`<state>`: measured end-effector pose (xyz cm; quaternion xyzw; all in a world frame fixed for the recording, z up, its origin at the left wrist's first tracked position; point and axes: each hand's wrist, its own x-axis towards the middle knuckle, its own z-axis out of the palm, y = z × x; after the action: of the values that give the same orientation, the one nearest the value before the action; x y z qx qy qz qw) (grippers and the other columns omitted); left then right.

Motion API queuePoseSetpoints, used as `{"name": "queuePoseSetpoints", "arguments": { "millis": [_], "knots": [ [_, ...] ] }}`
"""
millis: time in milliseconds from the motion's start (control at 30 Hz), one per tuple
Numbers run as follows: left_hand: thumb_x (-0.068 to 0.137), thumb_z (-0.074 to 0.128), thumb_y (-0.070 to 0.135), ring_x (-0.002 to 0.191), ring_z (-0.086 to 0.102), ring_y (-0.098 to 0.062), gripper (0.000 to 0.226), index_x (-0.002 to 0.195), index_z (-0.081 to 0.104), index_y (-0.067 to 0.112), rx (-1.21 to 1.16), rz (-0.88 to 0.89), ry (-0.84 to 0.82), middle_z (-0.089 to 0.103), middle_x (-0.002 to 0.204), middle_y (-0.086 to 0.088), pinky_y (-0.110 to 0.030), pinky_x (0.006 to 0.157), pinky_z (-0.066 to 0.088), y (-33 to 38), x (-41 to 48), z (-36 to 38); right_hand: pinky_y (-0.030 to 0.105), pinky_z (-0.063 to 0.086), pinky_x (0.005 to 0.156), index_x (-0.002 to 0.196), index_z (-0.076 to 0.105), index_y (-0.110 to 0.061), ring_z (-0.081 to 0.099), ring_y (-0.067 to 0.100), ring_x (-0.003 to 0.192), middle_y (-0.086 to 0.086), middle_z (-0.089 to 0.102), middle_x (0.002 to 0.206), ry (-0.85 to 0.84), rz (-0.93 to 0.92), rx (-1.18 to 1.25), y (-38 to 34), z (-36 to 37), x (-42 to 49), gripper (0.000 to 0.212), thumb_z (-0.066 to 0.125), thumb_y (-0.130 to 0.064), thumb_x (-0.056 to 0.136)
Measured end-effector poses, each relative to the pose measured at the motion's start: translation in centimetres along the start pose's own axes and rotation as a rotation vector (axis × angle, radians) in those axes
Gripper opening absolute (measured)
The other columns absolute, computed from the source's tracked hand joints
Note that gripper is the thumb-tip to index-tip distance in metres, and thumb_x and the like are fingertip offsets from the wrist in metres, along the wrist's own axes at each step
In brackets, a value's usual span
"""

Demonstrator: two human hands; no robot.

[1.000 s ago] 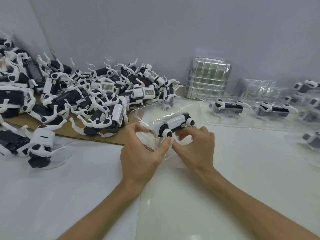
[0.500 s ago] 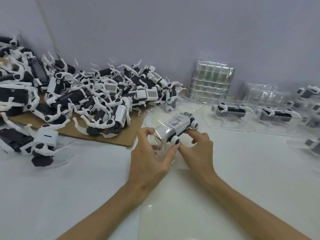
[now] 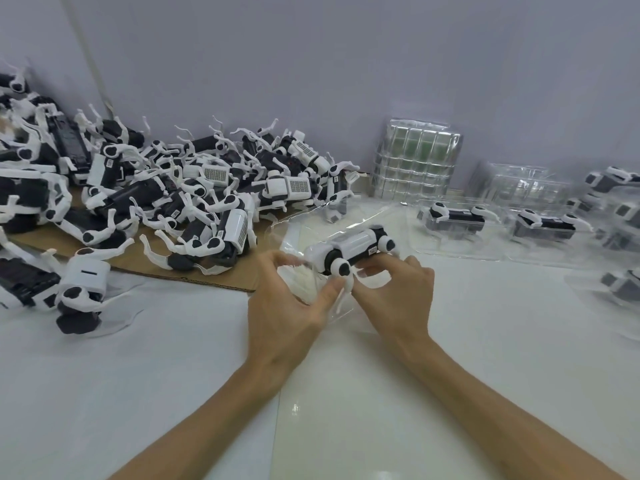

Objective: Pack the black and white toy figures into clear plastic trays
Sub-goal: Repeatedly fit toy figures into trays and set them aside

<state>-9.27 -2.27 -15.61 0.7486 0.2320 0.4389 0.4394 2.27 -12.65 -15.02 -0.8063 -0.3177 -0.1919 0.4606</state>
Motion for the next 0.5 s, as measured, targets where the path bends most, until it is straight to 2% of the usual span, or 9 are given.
{"name": "queuePoseSetpoints", "arguments": {
  "millis": [67,167,200,267,333,400,467,500],
  "knots": [
    [0.062,0.069,0.076,0.08,0.065,-0.013,0.065,0.106,0.038,0.04,-0.036,-0.065,0.014,0.056,0.108,0.025,-0.037,0.074,0.053,-0.3,0.4,-0.1,0.029,0.028,0.084,0.086,0.071,-0.036,0.049,-0.001,0.077,-0.021,0.068,0.076,-0.066,-0.03,-0.005,0.3,0.0,0.2,0.016,0.077,-0.047,0.077],
    [0.064,0.069,0.072,0.084,0.069,-0.028,0.07,0.116,0.039,0.035,-0.17,-0.192,-0.011,0.056,0.12,0.014,-0.055,0.082,0.054,-0.7,1.0,-0.4,0.029,0.036,0.082,0.092,0.075,-0.026,0.052,0.0,0.072,-0.023,0.066,0.081,0.059,-0.141,0.15,0.3,-0.9,0.9,0.007,0.072,-0.024,0.086],
    [0.064,0.069,0.072,0.087,0.069,-0.03,0.072,0.119,0.039,0.035,-0.214,-0.241,-0.023,0.055,0.124,0.012,-0.055,0.082,0.055,-0.7,1.2,-0.5,0.026,0.039,0.079,0.095,0.074,-0.023,0.053,0.003,0.073,-0.018,0.066,0.085,0.125,-0.168,0.201,0.3,-1.3,1.3,0.011,0.068,-0.019,0.086],
    [0.067,0.068,0.069,0.082,0.071,-0.026,0.073,0.124,0.039,0.033,-0.293,-0.327,-0.047,0.054,0.127,0.009,-0.045,0.072,0.06,-0.8,1.5,-0.8,0.019,0.042,0.077,0.105,0.069,-0.024,0.059,0.01,0.084,-0.009,0.065,0.099,0.167,-0.153,0.265,0.7,-2.2,2.4,0.022,0.066,-0.019,0.085],
    [0.075,0.068,0.06,0.067,0.071,-0.024,0.064,0.123,0.044,0.027,-0.401,-0.416,-0.089,0.059,0.122,0.005,-0.042,0.062,0.061,-0.8,1.9,-1.0,0.017,0.044,0.081,0.123,0.058,-0.03,0.061,0.008,0.101,-0.008,0.06,0.121,0.014,0.012,0.381,1.4,-3.3,3.6,0.04,0.065,-0.032,0.084],
    [0.082,0.07,0.055,0.06,0.069,-0.028,0.054,0.121,0.05,0.024,-0.507,-0.5,-0.149,0.065,0.114,-0.004,-0.043,0.061,0.059,-0.7,2.2,-1.1,0.025,0.047,0.089,0.139,0.047,-0.033,0.059,0.007,0.115,-0.007,0.053,0.136,-0.267,0.268,0.584,2.2,-4.2,4.6,0.059,0.059,-0.045,0.082],
    [0.082,0.069,0.056,0.059,0.068,-0.029,0.05,0.118,0.055,0.025,-0.57,-0.541,-0.224,0.069,0.105,-0.008,-0.044,0.063,0.059,-0.6,2.3,-1.2,0.039,0.05,0.095,0.143,0.046,-0.032,0.06,0.016,0.12,-0.006,0.055,0.14,-0.498,0.457,0.752,3.0,-4.6,5.0,0.064,0.055,-0.051,0.082],
    [0.081,0.069,0.058,0.061,0.069,-0.028,0.05,0.118,0.057,0.026,-0.578,-0.554,-0.258,0.07,0.103,-0.007,-0.046,0.066,0.06,-0.6,2.3,-1.2,0.043,0.051,0.096,0.139,0.051,-0.033,0.062,0.02,0.119,-0.006,0.058,0.138,-0.572,0.47,0.783,3.4,-4.5,5.0,0.059,0.055,-0.051,0.084]
  ]
}}
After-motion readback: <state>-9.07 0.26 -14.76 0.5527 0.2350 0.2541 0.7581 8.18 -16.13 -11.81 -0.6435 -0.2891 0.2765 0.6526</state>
